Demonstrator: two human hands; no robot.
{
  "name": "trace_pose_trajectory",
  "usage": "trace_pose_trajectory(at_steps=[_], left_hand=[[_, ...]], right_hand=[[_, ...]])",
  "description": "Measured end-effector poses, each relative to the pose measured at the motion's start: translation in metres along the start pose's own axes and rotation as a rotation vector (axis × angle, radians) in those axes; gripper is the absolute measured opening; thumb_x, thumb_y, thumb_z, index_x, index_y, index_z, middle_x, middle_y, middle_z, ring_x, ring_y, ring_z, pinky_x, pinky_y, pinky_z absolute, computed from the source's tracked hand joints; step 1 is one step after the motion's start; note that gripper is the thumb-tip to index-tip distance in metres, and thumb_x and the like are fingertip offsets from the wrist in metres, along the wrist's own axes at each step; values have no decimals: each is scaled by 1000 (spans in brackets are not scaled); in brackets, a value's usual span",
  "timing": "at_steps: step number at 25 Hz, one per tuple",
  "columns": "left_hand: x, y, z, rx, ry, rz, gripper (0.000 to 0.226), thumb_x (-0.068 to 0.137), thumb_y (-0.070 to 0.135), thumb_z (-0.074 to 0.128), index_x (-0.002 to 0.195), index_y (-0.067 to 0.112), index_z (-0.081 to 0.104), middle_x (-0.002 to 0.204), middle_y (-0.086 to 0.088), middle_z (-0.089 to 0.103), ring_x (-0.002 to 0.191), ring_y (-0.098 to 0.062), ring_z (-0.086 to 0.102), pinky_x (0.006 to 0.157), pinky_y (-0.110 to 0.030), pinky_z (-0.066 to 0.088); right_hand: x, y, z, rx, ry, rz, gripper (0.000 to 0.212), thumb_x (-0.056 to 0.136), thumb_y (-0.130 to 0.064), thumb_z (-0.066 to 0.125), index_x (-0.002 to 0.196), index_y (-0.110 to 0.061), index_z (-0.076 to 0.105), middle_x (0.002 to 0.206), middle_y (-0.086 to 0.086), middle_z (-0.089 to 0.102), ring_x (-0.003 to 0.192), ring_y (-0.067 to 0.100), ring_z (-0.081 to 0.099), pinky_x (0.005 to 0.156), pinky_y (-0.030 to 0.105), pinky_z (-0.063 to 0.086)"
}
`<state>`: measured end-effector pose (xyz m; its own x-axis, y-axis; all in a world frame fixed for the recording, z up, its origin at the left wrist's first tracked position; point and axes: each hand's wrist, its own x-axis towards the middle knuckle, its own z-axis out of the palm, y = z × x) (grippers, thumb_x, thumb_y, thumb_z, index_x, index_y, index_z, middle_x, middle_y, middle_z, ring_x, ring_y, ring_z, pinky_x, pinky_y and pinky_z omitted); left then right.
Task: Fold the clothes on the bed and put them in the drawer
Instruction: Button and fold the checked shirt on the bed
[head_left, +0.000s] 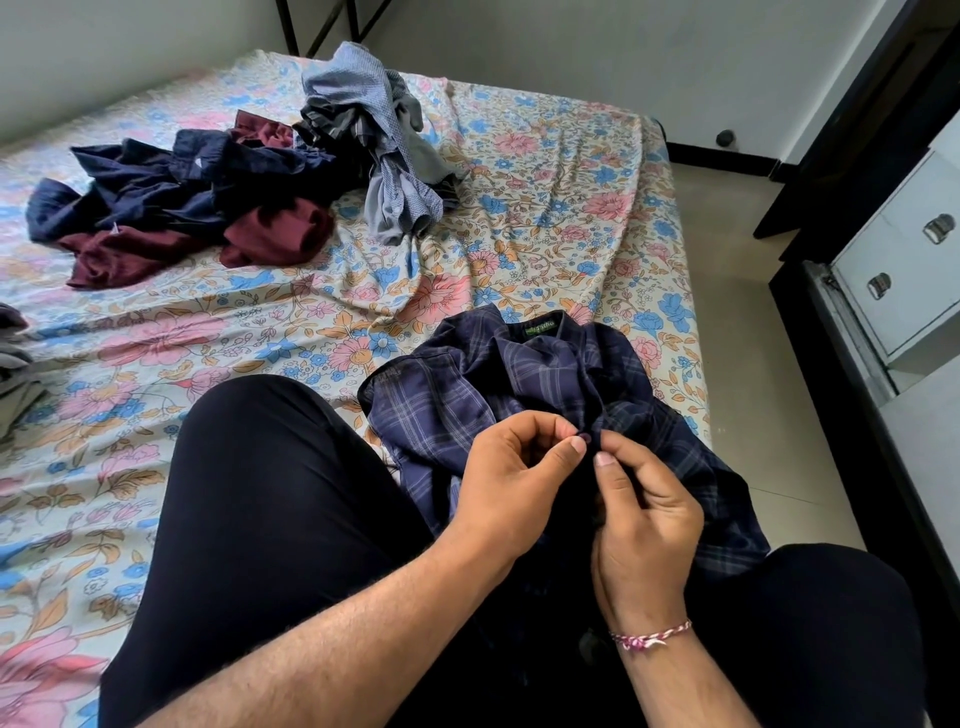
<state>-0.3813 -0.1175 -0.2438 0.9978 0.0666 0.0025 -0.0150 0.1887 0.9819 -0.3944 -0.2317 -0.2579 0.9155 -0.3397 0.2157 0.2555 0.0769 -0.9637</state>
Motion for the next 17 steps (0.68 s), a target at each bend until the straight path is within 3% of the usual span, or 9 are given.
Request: trace_pose_trajectory(at_steps=[5, 8, 13, 17], left_hand=[[2, -1, -1, -1, 15, -42, 4, 92, 17, 75, 88, 15, 74, 86, -9, 72, 83, -19, 65, 82, -40, 54], [1, -1, 0, -28, 36, -61, 6, 92, 17, 76, 88, 13, 74, 82, -3, 69, 80, -17, 60, 79, -36, 51], [2, -1, -1, -38, 78, -62, 6, 95, 10, 75, 91, 7, 73, 80, 1, 67, 77, -11, 57, 75, -27, 49], [1, 0, 1, -57, 57, -72, 6, 94, 10, 75, 91, 6, 73, 81, -1, 67, 78, -13, 57, 75, -27, 49]], right_hand=[[0, 4, 3, 86, 12, 112, 19, 86, -11, 76, 96, -27, 81, 101, 9, 79, 99, 30, 74, 92, 40, 59], [2, 6, 2, 72, 62, 113, 16, 83, -17, 77, 93, -29, 82, 100, 7, 79, 100, 28, 74, 92, 39, 59], [2, 13, 3, 121, 113, 147, 18, 78, -26, 82, 95, -23, 82, 101, 12, 78, 98, 31, 72, 97, 51, 56], [2, 12, 2, 140, 87, 132, 36, 72, -46, 88, 98, -22, 81, 101, 12, 77, 97, 30, 71, 92, 42, 58]])
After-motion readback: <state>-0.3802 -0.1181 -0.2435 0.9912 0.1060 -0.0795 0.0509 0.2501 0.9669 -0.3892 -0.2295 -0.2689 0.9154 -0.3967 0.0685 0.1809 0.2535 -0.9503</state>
